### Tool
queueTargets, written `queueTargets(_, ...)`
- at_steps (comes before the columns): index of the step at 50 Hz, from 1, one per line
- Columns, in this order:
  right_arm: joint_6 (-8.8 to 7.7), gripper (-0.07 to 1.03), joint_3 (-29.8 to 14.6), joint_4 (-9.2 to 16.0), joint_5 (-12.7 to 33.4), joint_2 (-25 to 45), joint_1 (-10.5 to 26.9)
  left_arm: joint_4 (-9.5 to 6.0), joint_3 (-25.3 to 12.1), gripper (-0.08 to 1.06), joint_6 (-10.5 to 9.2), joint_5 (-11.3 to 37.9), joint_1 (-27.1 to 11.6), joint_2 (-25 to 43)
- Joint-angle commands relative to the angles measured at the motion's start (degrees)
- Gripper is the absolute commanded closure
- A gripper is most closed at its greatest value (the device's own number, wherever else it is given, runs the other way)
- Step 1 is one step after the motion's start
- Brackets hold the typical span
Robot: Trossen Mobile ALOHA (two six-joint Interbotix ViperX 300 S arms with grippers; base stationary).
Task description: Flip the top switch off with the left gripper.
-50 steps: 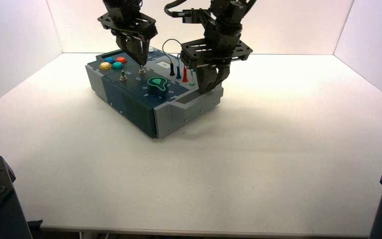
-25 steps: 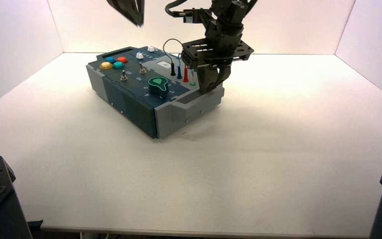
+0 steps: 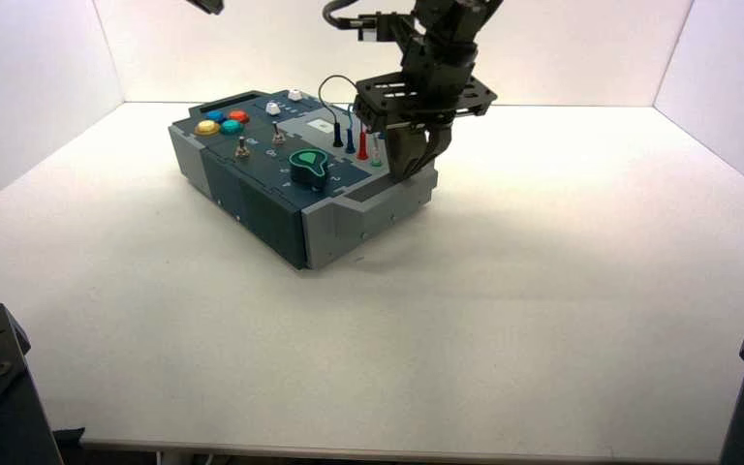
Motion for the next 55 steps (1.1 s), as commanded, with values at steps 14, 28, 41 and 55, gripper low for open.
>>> queueTargets(14, 0.09, 0.93, 1.9, 0.2, 2.5, -12.0, 0.4, -0.09, 3.7, 0.87, -0.88, -1.8, 0.4, -3.7)
queueTargets(28, 0.00, 0.72, 6.1, 0.1, 6.3, -27.1, 0.4, -0.18, 5.4, 0.87, -0.97, -4.7, 1.1, -5.9)
queueTargets(41, 0.00, 0.51, 10.0, -0.6, 11.9, -39.6, 0.2, -0.26, 5.1, 0.73, -2.29, -4.8, 2.0, -5.8)
queueTargets(55, 0.62, 0.51, 16.8, -0.7, 13.8, -50.4, 0.0, -0.09, 5.4, 0.72, -2.20, -5.4, 2.0, -5.5)
